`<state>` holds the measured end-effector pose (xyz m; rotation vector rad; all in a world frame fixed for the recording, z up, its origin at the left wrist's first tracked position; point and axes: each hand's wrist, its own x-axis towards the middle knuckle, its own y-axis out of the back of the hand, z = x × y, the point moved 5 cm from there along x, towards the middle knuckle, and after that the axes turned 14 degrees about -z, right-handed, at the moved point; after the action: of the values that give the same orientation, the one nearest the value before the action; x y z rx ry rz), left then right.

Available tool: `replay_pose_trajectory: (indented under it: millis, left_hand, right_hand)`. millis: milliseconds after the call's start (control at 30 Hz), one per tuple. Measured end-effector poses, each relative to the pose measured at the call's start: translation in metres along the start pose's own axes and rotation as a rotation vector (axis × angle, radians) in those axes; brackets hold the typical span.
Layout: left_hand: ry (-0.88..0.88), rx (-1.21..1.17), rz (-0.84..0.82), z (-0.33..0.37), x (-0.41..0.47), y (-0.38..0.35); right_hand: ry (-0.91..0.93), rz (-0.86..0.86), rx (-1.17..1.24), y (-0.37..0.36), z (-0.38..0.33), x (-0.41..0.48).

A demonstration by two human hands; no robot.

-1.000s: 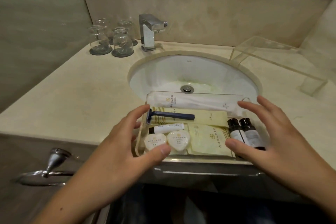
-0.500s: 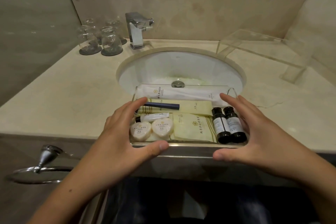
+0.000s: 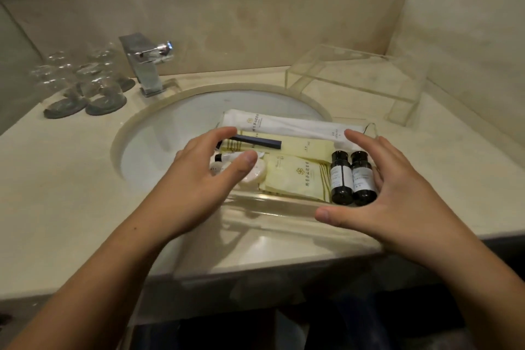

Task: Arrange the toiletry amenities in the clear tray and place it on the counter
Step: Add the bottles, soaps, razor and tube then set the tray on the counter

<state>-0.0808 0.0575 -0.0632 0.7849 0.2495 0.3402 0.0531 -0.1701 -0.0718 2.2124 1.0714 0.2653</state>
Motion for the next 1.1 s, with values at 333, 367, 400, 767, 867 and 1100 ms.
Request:
replay_pose_trajectory:
  millis: [333,367,400,767,867,1100]
  left_hand:
    - [-0.129,-0.021,-0.076,0.023,0.111,-0.019]
    - [-0.138,-0.027,-0.081,0.025,0.119,-0.020]
    - [-0.148,-0.042,-0.088,0.026,0.126,-0.021]
    - [-0.192,-0.174,-0.071,0.029,0.174,-0.026]
    - [-0.203,-0.170,-0.066,0.028,0.182,-0.026]
    - [-0.206,-0.170,-0.041,0.031,0.198,-0.026]
  right_hand:
    - [-0.060,0.188,0.023,0.032,0.032,0.032]
    - [-0.064,0.197,0.029,0.033,0.034,0.035]
    - [-0.074,0.202,0.035,0.034,0.037,0.037]
    - [-0.110,0.235,0.079,0.042,0.041,0.061]
    - [-0.121,0.238,0.084,0.041,0.041,0.066]
    - [-0.146,0.264,0.058,0.046,0.039,0.073]
